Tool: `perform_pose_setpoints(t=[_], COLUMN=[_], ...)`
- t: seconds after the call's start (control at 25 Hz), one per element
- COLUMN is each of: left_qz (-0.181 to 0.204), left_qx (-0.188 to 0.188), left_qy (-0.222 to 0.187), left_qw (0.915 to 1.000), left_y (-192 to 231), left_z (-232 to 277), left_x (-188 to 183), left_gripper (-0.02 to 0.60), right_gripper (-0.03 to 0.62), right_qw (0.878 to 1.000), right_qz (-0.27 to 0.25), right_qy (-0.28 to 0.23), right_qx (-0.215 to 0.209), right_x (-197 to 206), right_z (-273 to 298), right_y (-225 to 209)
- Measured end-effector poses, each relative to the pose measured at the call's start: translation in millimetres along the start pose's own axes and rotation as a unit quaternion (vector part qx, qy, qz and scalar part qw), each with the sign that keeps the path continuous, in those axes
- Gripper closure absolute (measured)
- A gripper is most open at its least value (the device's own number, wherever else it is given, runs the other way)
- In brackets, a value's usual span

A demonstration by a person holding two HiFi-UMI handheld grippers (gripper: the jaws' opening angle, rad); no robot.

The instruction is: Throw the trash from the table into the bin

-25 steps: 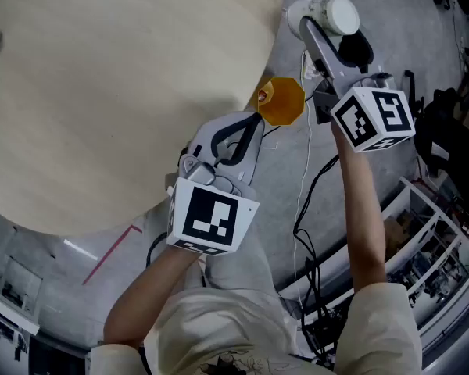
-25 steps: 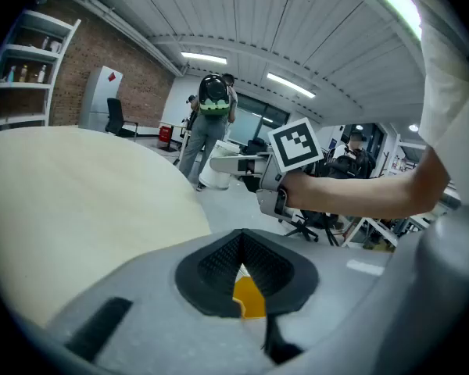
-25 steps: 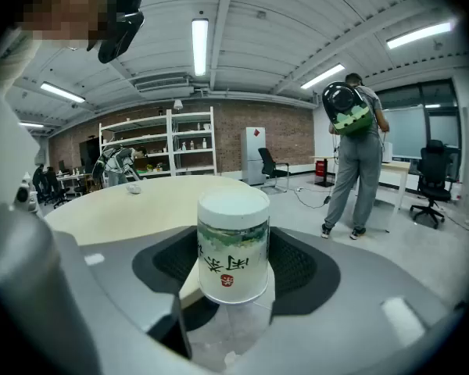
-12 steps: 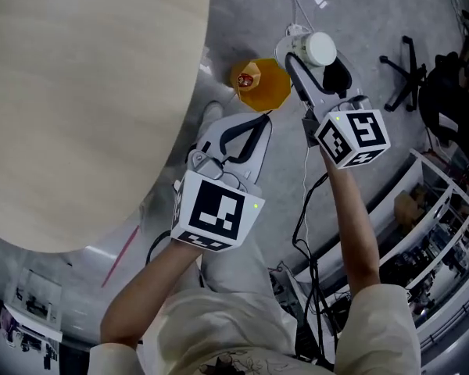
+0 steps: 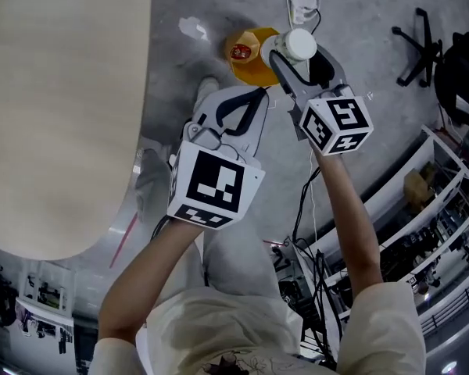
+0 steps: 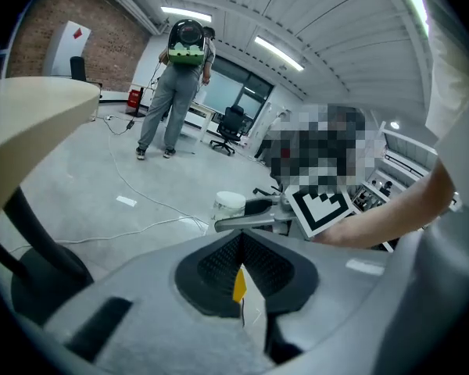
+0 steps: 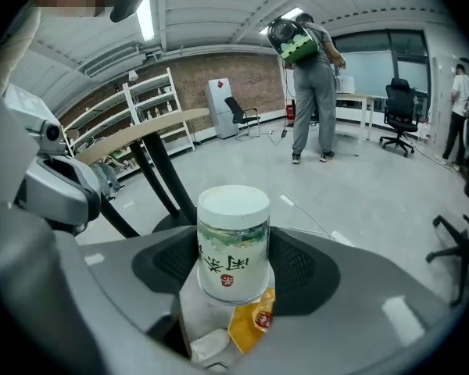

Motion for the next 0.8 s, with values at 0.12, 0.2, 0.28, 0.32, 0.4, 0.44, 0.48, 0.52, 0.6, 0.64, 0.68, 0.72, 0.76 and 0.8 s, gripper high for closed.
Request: perform_pose_setpoints(t=[0.12,0.2,0.28,0.32,0.4,0.44,0.48,0.52,0.6,0.64,0.68,0.72,0.76,0.8], left_qz=[-0.002,-0.002,-0.002,0.000,0.003,0.004,0.005,0.008,0.016,0.020,0.024,0.028,0.031,0.034], left_qx=[0.004,0.009,0.016,0.019,0.023,0.026,0.028,0.031,0.039,0.044,0.047,0.051,0.055,0.060], left_qy=[0.008,0.015,0.020,0.022,0.026,0.029,0.031,0.032,0.033,0.033,0.032,0.032,0.033,0.035], left_qw=[1.0000,0.9998,0.9997,0.9996,0.9994,0.9992,0.9991,0.9990,0.9986,0.9983,0.9981,0.9978,0.9974,0.9970], left_y=[2.2,3.5,4.6,5.8,8.7,10.3,12.1,14.3,19.3,21.3,22.9,24.0,24.7,25.0], left_z=[13.9,25.6,37.9,43.9,53.9,58.4,63.0,67.8,76.7,80.5,84.1,87.7,91.3,94.9], left_x=[8.7,14.4,21.2,25.2,34.4,37.9,40.0,40.4,38.1,36.8,36.1,36.1,36.7,38.0], left_gripper=[0.577,0.577,0.577,0.577,0.577,0.577,0.577,0.577,0.577,0.577,0.577,0.577,0.577,0.577], right_gripper=[0.302,0.301,0.301,0.302,0.301,0.301,0.301,0.301,0.302,0.301,0.301,0.301,0.302,0.302], right_qw=[1.000,0.999,0.998,0.998,0.996,0.995,0.994,0.993,0.992,0.991,0.990,0.989,0.988,0.987], right_qz=[0.004,0.001,-0.006,-0.009,-0.006,-0.002,-0.001,-0.001,-0.005,-0.006,-0.008,-0.010,-0.014,-0.018], right_qy=[0.018,0.037,0.057,0.067,0.086,0.096,0.106,0.114,0.128,0.134,0.140,0.146,0.152,0.158], right_qx=[0.000,-0.001,-0.001,0.001,0.005,0.005,0.004,0.004,0.005,0.004,0.002,0.000,-0.002,-0.004], right_x=[24.5,43.7,64.4,74.9,97.4,108.3,117.9,125.7,137.8,143.0,148.0,152.9,158.4,164.6], right_z=[11.1,20.8,31.7,37.8,49.4,54.1,58.4,63.1,73.4,78.6,83.4,87.9,91.8,95.3], right_y=[-7.2,-15.6,-26.1,-32.0,-41.2,-44.3,-47.1,-50.1,-55.8,-57.6,-58.6,-59.0,-59.4,-59.8])
Point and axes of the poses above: the fingertips, and each gripper's own axes: z forward along the fingers, y to its left, x out of its underside, the point moved 6 cm from there along -z, backward along the fingers, and after that the axes turned 7 degrees about -y, right-handed, at the moved point
